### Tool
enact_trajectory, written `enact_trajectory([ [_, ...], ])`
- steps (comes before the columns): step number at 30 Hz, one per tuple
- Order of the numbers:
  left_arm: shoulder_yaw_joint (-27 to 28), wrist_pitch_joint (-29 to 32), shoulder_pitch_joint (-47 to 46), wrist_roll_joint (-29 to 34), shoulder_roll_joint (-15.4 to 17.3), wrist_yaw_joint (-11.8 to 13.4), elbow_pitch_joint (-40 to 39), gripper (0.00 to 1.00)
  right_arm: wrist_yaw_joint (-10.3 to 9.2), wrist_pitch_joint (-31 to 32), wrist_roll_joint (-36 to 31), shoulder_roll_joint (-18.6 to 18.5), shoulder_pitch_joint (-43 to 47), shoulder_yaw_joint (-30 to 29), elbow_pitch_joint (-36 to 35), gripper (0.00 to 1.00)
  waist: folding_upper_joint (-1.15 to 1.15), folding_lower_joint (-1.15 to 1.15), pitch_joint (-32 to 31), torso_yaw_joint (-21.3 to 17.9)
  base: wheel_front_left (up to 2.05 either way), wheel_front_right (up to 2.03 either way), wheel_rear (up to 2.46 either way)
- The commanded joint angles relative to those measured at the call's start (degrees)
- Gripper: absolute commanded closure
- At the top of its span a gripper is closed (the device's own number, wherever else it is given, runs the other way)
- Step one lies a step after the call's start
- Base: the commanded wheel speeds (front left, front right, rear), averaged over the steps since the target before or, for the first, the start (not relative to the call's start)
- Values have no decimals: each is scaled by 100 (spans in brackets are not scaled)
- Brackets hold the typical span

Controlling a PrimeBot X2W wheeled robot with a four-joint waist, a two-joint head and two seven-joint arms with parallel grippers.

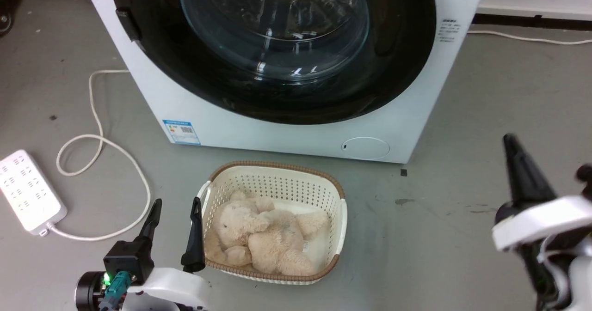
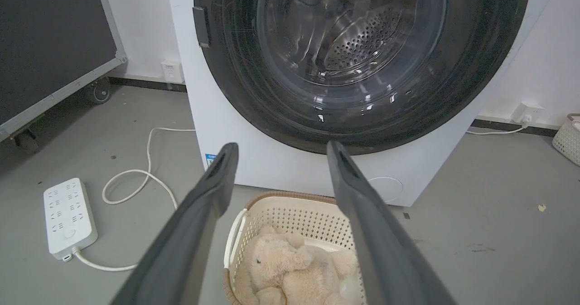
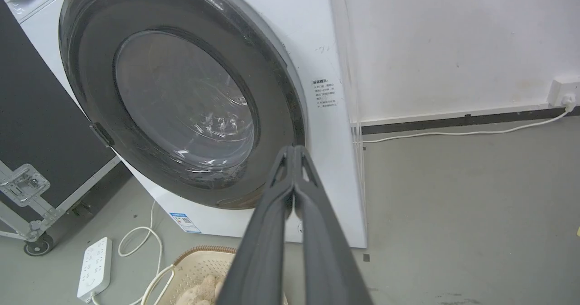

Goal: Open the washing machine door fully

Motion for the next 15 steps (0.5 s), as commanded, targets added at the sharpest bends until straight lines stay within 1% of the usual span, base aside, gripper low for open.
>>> enact_trajectory([
  [1, -21, -65, -131, -75, 3, 25, -34, 0, -3, 157, 214, 19, -272, -145, 20, 100, 0, 0, 75, 74, 0, 0, 0],
  [6, -34, -125, -208, -158, 4, 24, -55, 0, -4, 640, 558, 73, -841, -497, 261, 100, 0, 0, 244, 224, 0, 0, 0],
  [9, -38, -149, -238, -199, 4, 20, -68, 0, -4, 810, 626, 96, -1095, -634, 361, 100, 0, 0, 325, 288, 0, 0, 0],
  [10, -45, -172, -266, -240, 4, 19, -76, 0, -4, 946, 684, 125, -1347, -782, 482, 100, 0, 0, 401, 360, 0, 0, 0],
  [13, -45, -208, -293, -305, 4, 33, -93, 0, -4, 1141, 769, 164, -1708, -994, 685, 100, 0, 0, 512, 464, 0, 0, 0],
  [14, -45, -208, -293, -305, 4, 33, -93, 0, -4, 1141, 769, 164, -1708, -994, 685, 100, 0, 0, 512, 464, 0, 0, 0],
  [15, -53, -232, -308, -337, 4, 37, -103, 0, -5, 1261, 820, 183, -1956, -1154, 844, 100, 0, 0, 583, 529, 0, 0, 0],
])
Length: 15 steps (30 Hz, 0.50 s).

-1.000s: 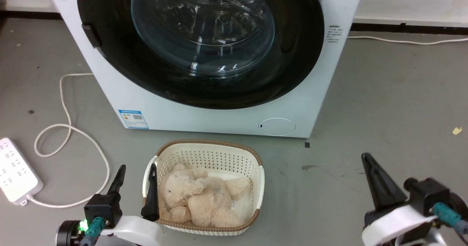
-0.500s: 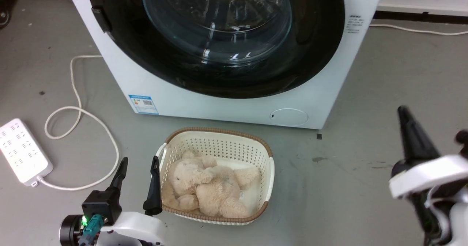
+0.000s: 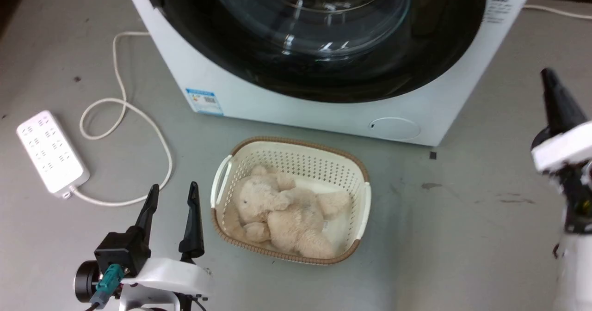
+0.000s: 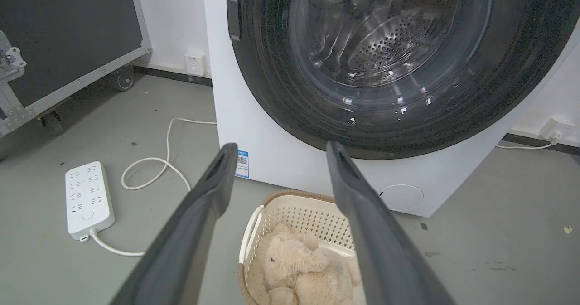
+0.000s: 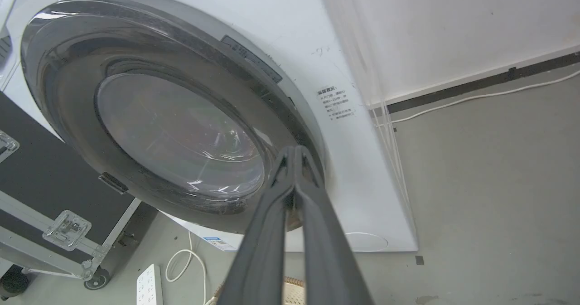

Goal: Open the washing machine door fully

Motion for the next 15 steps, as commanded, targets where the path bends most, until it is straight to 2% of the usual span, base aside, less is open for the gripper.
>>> enact_trajectory([
  [1, -20, -54, -101, -49, 4, 25, -41, 0, -2, 72, 98, 22, -258, -122, 95, 100, 0, -1, 96, 94, 0, 0, 0],
  [15, 1, -222, -315, -296, 4, 18, -87, 0, -3, 1199, 67, 65, -2361, -1384, 1551, 100, 0, -1, 569, 484, 0, 0, 0],
])
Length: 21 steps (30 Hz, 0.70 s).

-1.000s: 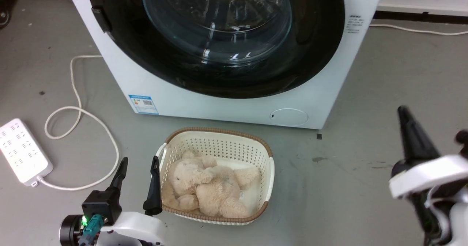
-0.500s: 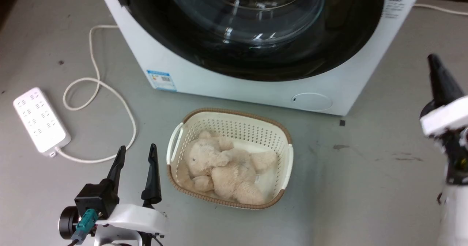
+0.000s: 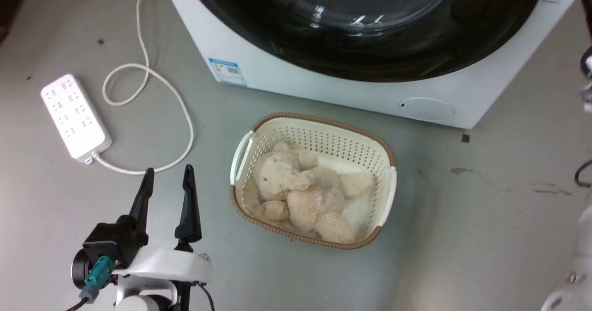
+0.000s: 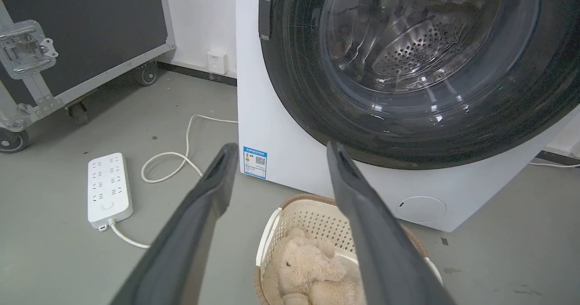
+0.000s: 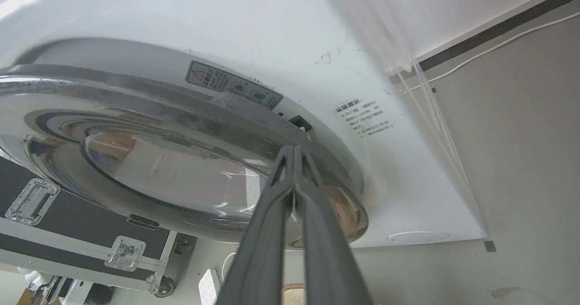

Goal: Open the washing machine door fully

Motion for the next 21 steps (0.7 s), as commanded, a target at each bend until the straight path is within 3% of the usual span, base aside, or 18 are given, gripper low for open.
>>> enact_trajectory([
  [1, -19, -73, -123, -62, 4, 4, -18, 0, -1, 114, 0, 19, -314, -145, 129, 100, 0, -1, 82, 78, 0, 0, 0],
  [8, -118, -180, -250, -257, 5, 48, -91, 0, -2, 780, -259, 22, -1407, -873, 716, 100, 0, -1, 365, 348, 0, 0, 0],
  [21, -150, -336, -418, -494, 5, 79, -149, 0, -3, 1651, -526, 26, -2259, -1553, 1183, 100, 0, -1, 661, 617, 0, 0, 0],
])
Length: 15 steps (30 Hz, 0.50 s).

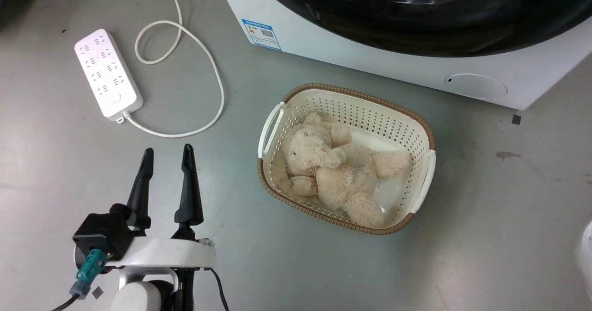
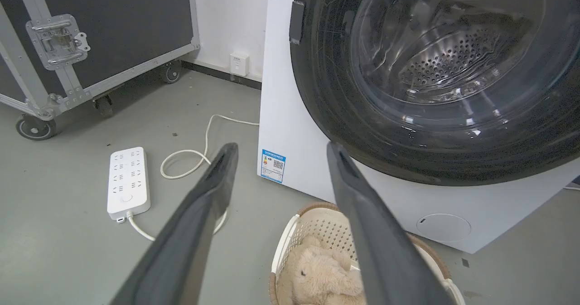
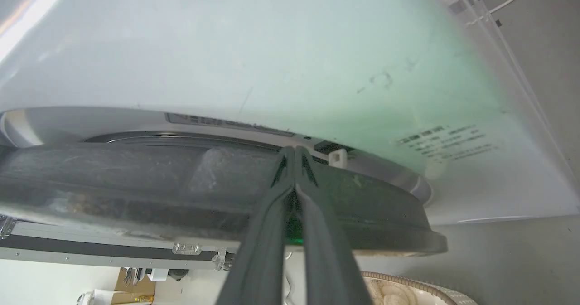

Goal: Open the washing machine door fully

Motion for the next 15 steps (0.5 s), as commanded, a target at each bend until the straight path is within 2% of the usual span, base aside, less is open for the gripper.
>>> enact_trajectory([
  [1, -8, -62, -130, -60, 5, 51, -40, 0, 9, 214, 23, 160, -113, -30, 212, 100, 0, 0, -10, 16, 0, 0, 0],
  [8, 0, -146, -122, -130, 6, 34, -14, 0, 8, 753, 295, 162, 98, -174, 370, 100, 0, 0, -199, -16, 0, 0, 0],
  [15, 21, -230, 24, -124, 6, -27, 114, 0, 8, 1390, 960, 164, 670, -71, 567, 100, 0, 0, -694, -53, 0, 0, 0],
])
